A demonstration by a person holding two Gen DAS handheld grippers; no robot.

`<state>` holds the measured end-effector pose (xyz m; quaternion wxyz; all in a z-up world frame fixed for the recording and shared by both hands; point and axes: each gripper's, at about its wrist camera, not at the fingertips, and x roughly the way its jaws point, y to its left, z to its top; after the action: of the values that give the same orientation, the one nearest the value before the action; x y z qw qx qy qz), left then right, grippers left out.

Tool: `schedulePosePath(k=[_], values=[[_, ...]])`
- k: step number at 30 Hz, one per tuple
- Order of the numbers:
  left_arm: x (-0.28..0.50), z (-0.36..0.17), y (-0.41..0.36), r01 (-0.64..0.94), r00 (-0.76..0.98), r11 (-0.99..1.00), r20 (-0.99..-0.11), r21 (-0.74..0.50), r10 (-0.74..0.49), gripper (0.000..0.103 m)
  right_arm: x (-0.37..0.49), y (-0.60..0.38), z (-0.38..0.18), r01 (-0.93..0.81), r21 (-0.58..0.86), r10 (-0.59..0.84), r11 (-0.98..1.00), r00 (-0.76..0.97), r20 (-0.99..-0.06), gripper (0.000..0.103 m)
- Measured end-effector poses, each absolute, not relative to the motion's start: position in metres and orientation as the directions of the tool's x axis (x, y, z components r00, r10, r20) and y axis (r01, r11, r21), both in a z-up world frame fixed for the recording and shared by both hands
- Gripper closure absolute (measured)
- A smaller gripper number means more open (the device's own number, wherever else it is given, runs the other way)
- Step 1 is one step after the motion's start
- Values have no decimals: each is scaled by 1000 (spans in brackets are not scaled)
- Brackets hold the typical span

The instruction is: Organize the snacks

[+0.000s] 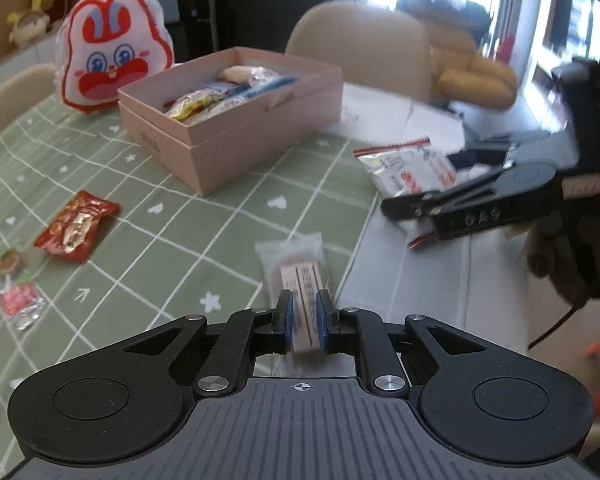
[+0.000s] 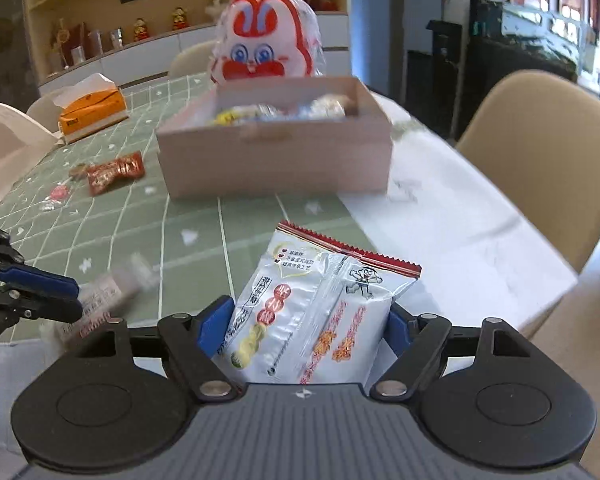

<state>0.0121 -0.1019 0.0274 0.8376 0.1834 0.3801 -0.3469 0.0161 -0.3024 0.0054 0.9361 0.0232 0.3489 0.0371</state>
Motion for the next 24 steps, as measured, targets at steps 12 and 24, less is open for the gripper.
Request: schedulePosePath(k=[12, 24], values=[[-5, 20, -138, 815, 408, 572, -791, 91, -456, 27, -3, -291, -3, -52, 28, 58, 998, 792, -608, 13], [26, 12, -113, 686, 518, 725, -741, 61, -427, 39, -7, -289, -7, -102, 22, 95, 994, 786, -610, 0]])
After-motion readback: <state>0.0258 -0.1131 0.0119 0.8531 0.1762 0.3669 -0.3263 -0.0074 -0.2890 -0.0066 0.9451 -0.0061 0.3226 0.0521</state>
